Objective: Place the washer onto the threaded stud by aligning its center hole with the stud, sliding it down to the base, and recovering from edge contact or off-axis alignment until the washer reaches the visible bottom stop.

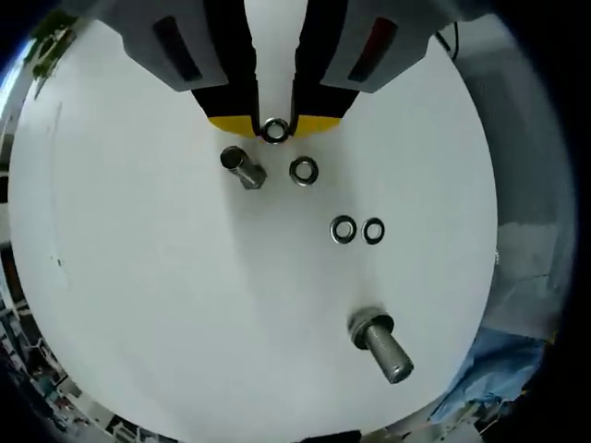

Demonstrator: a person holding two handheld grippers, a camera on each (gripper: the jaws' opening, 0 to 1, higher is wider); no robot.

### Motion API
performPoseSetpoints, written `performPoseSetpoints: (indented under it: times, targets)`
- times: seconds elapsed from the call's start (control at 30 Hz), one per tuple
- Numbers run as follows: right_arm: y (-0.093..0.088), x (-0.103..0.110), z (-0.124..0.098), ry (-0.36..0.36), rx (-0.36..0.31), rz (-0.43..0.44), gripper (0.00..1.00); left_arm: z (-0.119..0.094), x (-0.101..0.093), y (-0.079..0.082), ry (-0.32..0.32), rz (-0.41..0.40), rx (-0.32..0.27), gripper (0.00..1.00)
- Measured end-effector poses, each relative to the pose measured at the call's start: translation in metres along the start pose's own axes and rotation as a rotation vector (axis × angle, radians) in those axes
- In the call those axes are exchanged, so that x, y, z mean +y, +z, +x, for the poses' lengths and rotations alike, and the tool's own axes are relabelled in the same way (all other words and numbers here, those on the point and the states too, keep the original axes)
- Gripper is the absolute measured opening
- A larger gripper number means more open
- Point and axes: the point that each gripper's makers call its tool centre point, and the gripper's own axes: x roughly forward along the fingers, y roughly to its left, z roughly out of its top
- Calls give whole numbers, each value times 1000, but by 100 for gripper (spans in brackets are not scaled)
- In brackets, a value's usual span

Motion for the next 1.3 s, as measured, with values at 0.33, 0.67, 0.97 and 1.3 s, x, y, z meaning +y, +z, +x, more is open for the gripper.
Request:
performPoseSetpoints:
  times: [0.33, 0.67, 0.97, 1.3]
  targets:
    - [0, 1, 0, -38, 30, -13, 15, 0, 0, 0, 1, 4, 2, 28]
    - [-2, -1, -1, -24, -113, 61, 14, 0, 3, -1, 10, 8, 7, 28]
    - [-2, -1, -2, -41, -183, 137, 14, 0, 2, -1, 8, 10, 4, 27]
    - [1, -1, -2, -54, -239, 176, 14, 0, 3, -1, 11, 13, 4, 27]
